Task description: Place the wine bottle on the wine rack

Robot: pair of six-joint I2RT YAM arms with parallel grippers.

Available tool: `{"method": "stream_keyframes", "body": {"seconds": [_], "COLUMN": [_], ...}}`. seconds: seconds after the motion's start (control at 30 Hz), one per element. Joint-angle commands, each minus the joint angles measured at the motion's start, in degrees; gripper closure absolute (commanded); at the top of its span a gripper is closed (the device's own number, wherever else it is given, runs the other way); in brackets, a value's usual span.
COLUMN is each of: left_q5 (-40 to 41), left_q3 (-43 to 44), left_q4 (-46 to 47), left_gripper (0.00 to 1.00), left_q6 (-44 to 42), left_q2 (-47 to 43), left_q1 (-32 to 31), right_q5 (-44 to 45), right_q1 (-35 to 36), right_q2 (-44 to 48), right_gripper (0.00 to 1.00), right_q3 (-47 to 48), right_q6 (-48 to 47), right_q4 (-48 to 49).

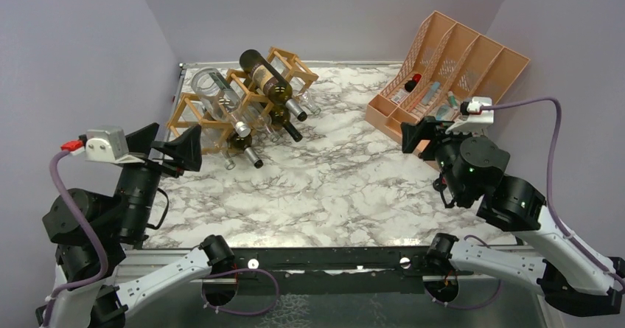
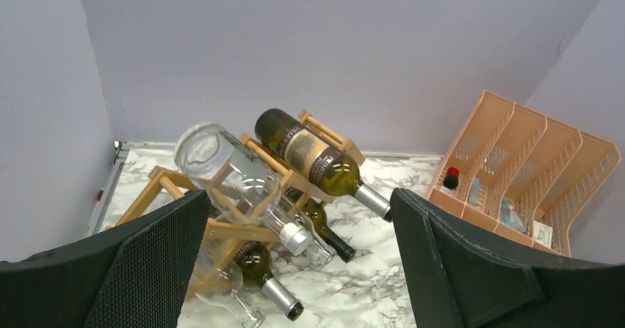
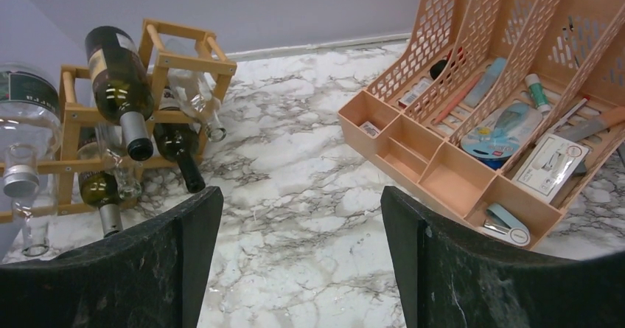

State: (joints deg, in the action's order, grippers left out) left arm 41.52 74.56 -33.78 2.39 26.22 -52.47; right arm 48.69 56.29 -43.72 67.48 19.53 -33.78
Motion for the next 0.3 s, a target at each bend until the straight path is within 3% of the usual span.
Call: {"method": "stream_keyframes", "body": {"seconds": [0.0, 0.27], "left_q5": [-0.3, -0.5], "left_q3": [2.6, 2.6], "left_q4": [-0.1, 0.0], "left_gripper": [0.01, 0.01], "left_q6": [-3.2, -3.3], "left_q2": [1.1, 1.0], "left_q1": [0.2, 0.2], "right_q5": [2.3, 0.8], "right_q1": [0.3, 0.2], "right_q2": [1.2, 2.3], "right_gripper": [0.18, 0.2], "right_q3": [1.9, 1.5], "right_q6": [-1.5, -1.3], "right_q4": [-1.4, -1.2]}}
